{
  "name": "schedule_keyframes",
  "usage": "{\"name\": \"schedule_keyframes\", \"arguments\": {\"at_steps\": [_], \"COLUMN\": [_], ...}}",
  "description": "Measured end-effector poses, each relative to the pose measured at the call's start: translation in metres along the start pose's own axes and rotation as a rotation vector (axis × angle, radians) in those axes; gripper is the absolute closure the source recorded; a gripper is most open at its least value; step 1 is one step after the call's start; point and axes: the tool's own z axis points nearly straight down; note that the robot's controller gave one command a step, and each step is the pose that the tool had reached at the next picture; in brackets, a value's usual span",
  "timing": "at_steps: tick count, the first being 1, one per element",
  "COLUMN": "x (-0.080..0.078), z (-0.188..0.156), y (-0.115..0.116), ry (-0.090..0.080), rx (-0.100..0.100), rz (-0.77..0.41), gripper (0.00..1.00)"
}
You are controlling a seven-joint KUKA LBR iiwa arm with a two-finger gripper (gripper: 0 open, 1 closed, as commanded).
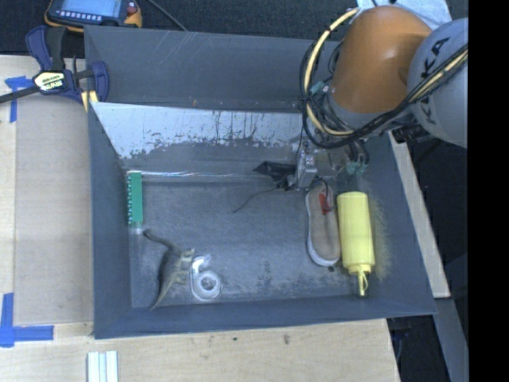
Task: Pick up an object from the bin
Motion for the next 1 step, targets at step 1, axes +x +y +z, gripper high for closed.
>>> {"name": "schedule_keyframes", "arguments": {"at_steps": [1], "x": [-0.0033], "z": [-0.0255], "y": [0.0181], "ry": [-0.011], "rx": [0.000], "rz": [-0.012], "gripper": [1.00]}}
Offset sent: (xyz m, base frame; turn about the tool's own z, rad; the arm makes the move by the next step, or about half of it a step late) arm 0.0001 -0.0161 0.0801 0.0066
